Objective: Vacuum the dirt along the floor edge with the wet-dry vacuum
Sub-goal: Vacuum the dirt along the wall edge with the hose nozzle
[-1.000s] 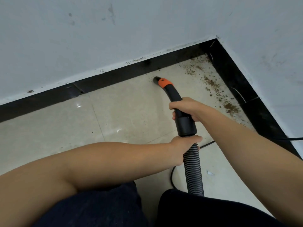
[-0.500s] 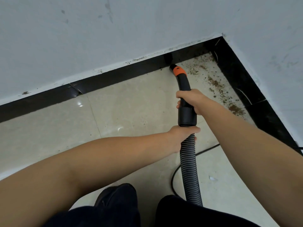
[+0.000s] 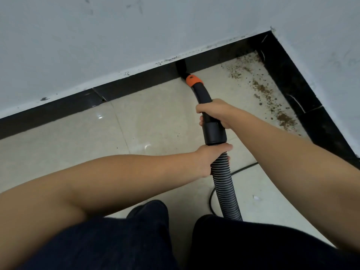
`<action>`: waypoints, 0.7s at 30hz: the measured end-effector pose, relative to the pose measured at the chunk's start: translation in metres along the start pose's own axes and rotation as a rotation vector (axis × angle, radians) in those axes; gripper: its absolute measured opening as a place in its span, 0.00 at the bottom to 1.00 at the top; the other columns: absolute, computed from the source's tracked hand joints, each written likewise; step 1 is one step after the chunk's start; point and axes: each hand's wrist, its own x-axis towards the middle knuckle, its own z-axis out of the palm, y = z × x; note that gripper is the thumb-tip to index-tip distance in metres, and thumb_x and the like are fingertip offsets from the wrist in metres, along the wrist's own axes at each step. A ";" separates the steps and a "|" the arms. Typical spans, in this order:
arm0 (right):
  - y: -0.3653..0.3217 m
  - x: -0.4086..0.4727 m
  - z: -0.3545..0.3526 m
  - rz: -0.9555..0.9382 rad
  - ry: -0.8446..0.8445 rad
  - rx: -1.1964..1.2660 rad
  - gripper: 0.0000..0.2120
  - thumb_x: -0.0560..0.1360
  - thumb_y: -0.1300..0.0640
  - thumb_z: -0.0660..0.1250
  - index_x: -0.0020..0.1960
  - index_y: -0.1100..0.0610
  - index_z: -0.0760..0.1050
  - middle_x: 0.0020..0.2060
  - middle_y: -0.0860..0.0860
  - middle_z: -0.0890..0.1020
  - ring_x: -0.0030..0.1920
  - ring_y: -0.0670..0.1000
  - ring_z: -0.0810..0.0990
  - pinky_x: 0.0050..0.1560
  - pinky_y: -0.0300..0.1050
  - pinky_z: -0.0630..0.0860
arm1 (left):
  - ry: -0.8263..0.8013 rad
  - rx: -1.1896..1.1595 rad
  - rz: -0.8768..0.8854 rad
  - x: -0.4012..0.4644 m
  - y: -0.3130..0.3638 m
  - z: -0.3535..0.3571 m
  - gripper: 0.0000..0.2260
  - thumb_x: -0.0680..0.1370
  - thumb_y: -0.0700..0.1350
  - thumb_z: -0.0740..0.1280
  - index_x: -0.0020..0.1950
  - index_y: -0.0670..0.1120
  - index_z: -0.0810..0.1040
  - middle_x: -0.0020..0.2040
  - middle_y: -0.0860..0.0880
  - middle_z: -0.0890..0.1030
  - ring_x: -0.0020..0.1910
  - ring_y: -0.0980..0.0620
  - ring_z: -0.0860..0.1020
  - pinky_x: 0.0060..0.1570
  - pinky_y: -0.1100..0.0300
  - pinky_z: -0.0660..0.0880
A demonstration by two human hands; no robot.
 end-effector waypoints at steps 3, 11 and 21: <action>-0.003 -0.007 0.017 -0.010 -0.048 -0.038 0.09 0.72 0.61 0.67 0.51 0.60 0.71 0.31 0.53 0.79 0.28 0.49 0.80 0.34 0.41 0.79 | 0.014 0.002 -0.016 -0.010 -0.005 -0.010 0.08 0.76 0.42 0.70 0.41 0.45 0.72 0.36 0.47 0.76 0.34 0.51 0.76 0.38 0.57 0.75; -0.002 -0.010 0.011 -0.009 -0.005 -0.001 0.10 0.73 0.62 0.66 0.52 0.61 0.71 0.32 0.54 0.79 0.28 0.50 0.79 0.33 0.41 0.79 | 0.010 0.049 -0.011 -0.009 -0.004 -0.007 0.08 0.76 0.43 0.70 0.41 0.45 0.72 0.36 0.47 0.76 0.34 0.51 0.76 0.40 0.57 0.75; 0.014 0.018 -0.058 0.047 0.214 0.244 0.06 0.74 0.62 0.67 0.48 0.61 0.70 0.31 0.55 0.77 0.26 0.51 0.78 0.25 0.37 0.75 | -0.031 0.237 -0.058 0.035 0.025 0.027 0.07 0.75 0.42 0.71 0.42 0.44 0.73 0.35 0.47 0.76 0.31 0.52 0.76 0.30 0.61 0.75</action>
